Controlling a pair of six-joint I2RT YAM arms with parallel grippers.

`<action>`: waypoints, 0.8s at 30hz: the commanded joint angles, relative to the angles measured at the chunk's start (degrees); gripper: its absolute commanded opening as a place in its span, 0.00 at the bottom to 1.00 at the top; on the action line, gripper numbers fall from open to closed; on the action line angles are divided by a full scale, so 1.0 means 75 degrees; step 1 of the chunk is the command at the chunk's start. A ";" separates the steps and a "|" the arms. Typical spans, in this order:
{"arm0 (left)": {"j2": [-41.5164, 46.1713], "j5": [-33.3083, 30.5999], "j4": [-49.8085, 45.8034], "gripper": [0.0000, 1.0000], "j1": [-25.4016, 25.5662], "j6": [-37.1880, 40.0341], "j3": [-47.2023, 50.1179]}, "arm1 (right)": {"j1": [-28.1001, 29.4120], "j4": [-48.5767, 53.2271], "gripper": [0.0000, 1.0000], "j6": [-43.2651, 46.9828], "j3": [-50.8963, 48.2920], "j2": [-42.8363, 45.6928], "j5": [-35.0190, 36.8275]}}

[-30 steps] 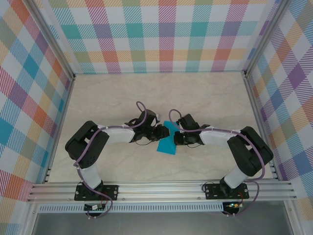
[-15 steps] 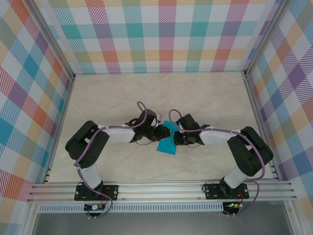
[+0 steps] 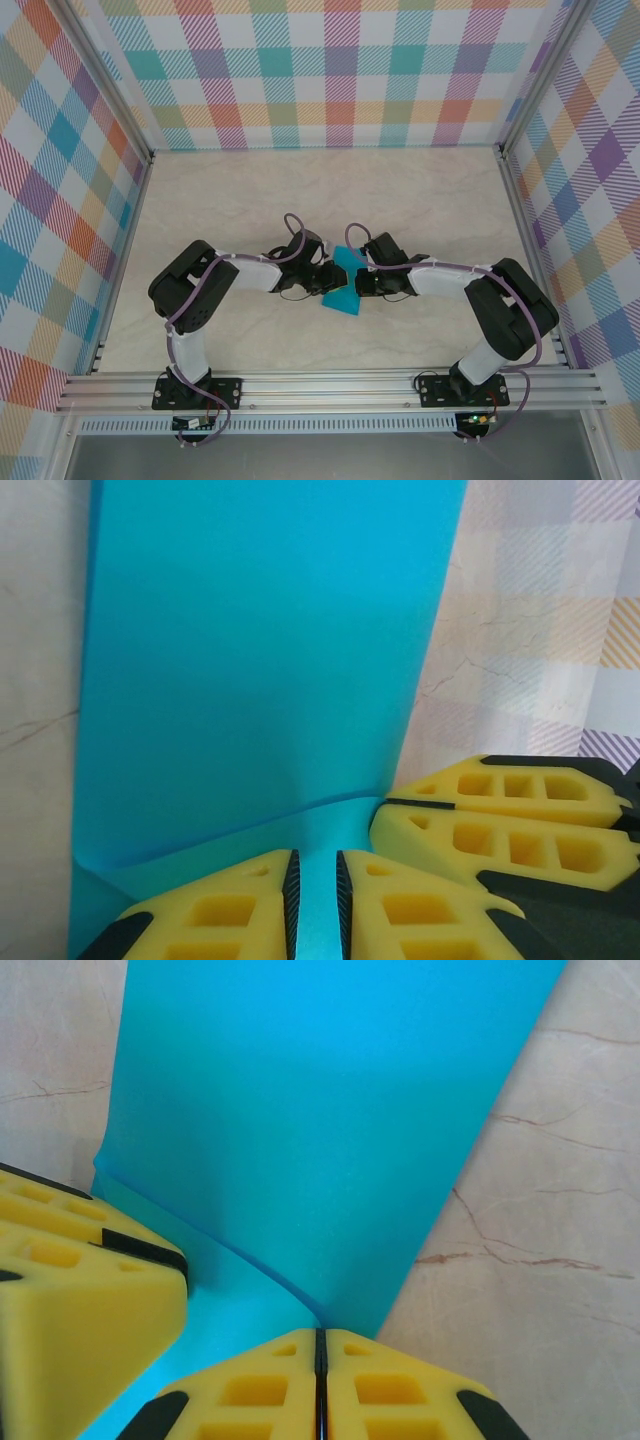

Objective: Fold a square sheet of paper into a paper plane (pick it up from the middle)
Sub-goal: Fold the triangle a second time at the center of the table.

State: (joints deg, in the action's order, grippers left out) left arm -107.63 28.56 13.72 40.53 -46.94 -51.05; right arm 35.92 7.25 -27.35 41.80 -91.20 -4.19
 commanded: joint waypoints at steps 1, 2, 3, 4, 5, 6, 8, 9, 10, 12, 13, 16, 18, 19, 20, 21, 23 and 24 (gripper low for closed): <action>-0.0108 -0.0379 -0.0153 0.19 0.0089 0.0033 0.0229 | -0.0067 0.0095 0.09 0.0162 0.0176 -0.0086 -0.0075; -0.0144 -0.0410 -0.0142 0.19 0.0097 0.0039 0.0276 | -0.0067 0.0073 0.09 0.0162 0.0161 -0.0083 -0.0075; -0.0175 -0.0425 -0.0131 0.19 0.0093 0.0044 0.0309 | -0.0066 0.0077 0.09 0.0158 0.0166 -0.0092 -0.0084; -0.0222 -0.0421 -0.0102 0.19 0.0089 0.0043 0.0353 | -0.0068 0.0078 0.09 0.0163 0.0169 -0.0098 -0.0086; -0.0260 -0.0416 -0.0044 0.19 0.0099 0.0041 0.0383 | -0.0066 0.0091 0.10 0.0154 0.0181 -0.0098 -0.0104; -0.0290 -0.0416 -0.0013 0.19 0.0101 0.0046 0.0410 | -0.0067 0.0100 0.10 0.0144 0.0196 -0.0089 -0.0113; -0.0361 -0.0430 -0.0001 0.19 0.0100 0.0059 0.0459 | -0.0059 0.0180 0.13 0.0120 0.0240 -0.0047 -0.0113; -0.0384 -0.0432 0.0020 0.19 0.0103 0.0059 0.0475 | -0.0067 0.0248 0.16 0.0108 0.0287 -0.0003 -0.0133; -0.0391 -0.0437 0.0034 0.18 0.0103 0.0059 0.0494 | -0.0067 0.0299 0.18 0.0089 0.0326 0.0073 -0.0175; -0.0402 -0.0468 0.0029 0.18 0.0102 0.0069 0.0505 | -0.0068 0.0452 0.22 0.0040 0.0399 0.0312 -0.0199; -0.0405 -0.0479 0.0014 0.18 0.0097 0.0077 0.0501 | -0.0067 0.0586 0.27 -0.0002 0.0432 0.0459 -0.0156; -0.0415 -0.0478 -0.0001 0.18 0.0097 0.0101 0.0478 | -0.0102 0.0948 0.30 -0.0189 0.0506 0.0931 -0.0057; -0.0402 -0.0502 -0.0029 0.18 0.0094 0.0130 0.0483 | -0.0102 0.0994 0.32 -0.0428 0.0417 0.1200 -0.0193; -0.0391 -0.0503 -0.0056 0.18 0.0098 0.0150 0.0481 | -0.0102 0.0916 0.28 -0.0551 0.0335 0.1302 -0.0452; -0.0389 -0.0514 -0.0070 0.18 0.0102 0.0152 0.0482 | -0.0102 0.0747 0.24 -0.0647 0.0231 0.1384 -0.0885; -0.0374 -0.0520 -0.0077 0.18 0.0098 0.0153 0.0478 | -0.0102 0.0534 0.21 -0.0817 0.0133 0.1421 -0.1289; -0.0364 -0.0535 -0.0122 0.18 0.0103 0.0176 0.0459 | -0.0102 -0.0006 0.14 -0.1267 -0.0105 0.1404 -0.2084; -0.0358 -0.0538 -0.0146 0.18 0.0095 0.0198 0.0455 | -0.0099 -0.0162 0.12 -0.1460 -0.0183 0.1371 -0.2281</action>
State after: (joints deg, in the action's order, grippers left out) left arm -107.63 27.83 16.75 40.64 -46.89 -49.32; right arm 35.33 9.34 -33.23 42.76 -80.84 -12.49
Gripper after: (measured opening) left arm 0.177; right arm 0.128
